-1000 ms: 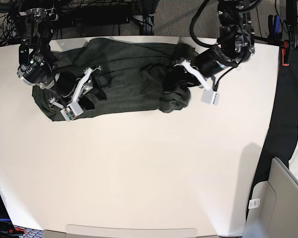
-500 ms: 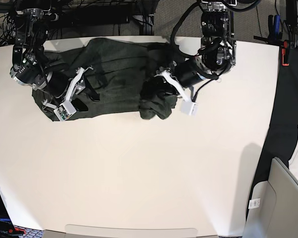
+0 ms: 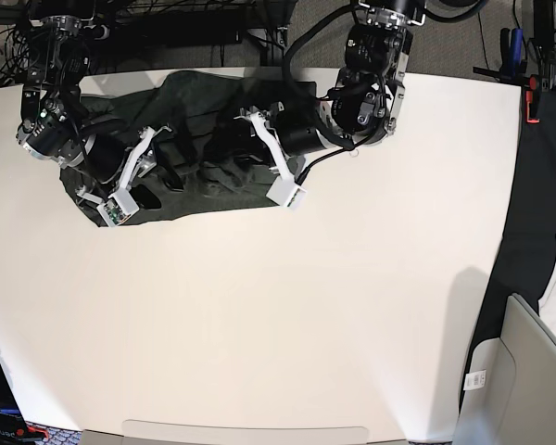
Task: Fold the T-shirt properly
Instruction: 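Fold the left gripper's end of the strip toward the right gripper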
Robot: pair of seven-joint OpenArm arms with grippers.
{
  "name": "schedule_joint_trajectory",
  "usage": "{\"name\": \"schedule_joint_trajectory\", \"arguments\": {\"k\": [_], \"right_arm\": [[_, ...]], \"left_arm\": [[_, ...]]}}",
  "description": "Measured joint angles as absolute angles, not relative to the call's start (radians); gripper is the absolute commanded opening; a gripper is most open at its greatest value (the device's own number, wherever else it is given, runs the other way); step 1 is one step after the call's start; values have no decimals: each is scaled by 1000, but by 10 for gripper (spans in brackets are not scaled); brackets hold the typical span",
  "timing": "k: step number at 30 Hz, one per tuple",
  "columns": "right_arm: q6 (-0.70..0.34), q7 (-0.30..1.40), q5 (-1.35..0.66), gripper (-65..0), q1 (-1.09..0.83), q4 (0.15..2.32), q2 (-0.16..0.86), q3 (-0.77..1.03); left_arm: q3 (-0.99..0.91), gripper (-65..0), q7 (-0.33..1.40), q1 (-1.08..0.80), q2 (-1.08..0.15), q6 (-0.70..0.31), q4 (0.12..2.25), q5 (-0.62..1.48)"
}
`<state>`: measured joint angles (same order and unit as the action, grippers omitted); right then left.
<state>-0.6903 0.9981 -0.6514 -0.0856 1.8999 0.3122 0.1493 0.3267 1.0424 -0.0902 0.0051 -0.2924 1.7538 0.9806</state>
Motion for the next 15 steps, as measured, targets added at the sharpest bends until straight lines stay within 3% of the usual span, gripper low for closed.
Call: {"name": "schedule_joint_trajectory", "arguments": {"k": [8,15], "right_arm": [[-692,998,-654,-403,-86,1900,310,149],[-692,997,-689,-403,-86,1900,310,149]], "left_arm": [[321,-431,1037,-38,0,-288,1721,974],[313,-390,1044,-30,-86,-285,1745,977]]}}
